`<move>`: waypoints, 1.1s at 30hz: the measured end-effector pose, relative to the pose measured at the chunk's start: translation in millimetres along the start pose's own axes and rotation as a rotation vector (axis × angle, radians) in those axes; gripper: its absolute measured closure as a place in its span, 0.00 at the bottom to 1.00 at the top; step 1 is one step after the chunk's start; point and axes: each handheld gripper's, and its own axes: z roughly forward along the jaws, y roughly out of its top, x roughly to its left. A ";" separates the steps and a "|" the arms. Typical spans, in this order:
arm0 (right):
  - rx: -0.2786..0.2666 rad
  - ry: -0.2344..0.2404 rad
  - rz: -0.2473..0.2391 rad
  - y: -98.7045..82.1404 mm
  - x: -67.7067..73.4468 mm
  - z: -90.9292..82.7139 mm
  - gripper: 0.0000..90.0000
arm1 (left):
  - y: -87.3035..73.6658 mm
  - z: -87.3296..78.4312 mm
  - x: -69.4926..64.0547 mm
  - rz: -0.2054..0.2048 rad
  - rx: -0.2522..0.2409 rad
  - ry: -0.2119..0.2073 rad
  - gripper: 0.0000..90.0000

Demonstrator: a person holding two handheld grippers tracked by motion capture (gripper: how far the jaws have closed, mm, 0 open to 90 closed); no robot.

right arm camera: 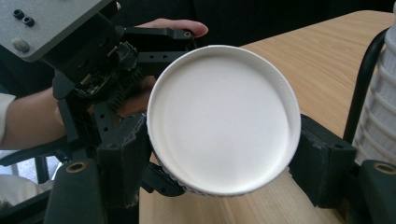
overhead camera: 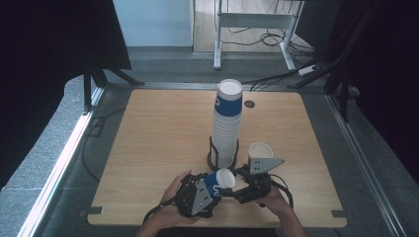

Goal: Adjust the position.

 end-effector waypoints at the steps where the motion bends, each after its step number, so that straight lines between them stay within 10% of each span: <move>1: 0.003 -0.008 -0.002 0.0 0.3 0.0 0.30 | -0.3 0.3 0.2 0.000 0.003 0.002 0.22; 21: 0.022 -0.136 -0.085 21.3 9.1 -29.4 0.24 | 5.1 -1.3 12.6 0.025 -0.013 0.004 0.23; 33: 0.440 -0.166 -0.248 46.8 12.3 -21.9 0.19 | 11.9 3.8 24.4 0.140 0.041 -0.010 0.23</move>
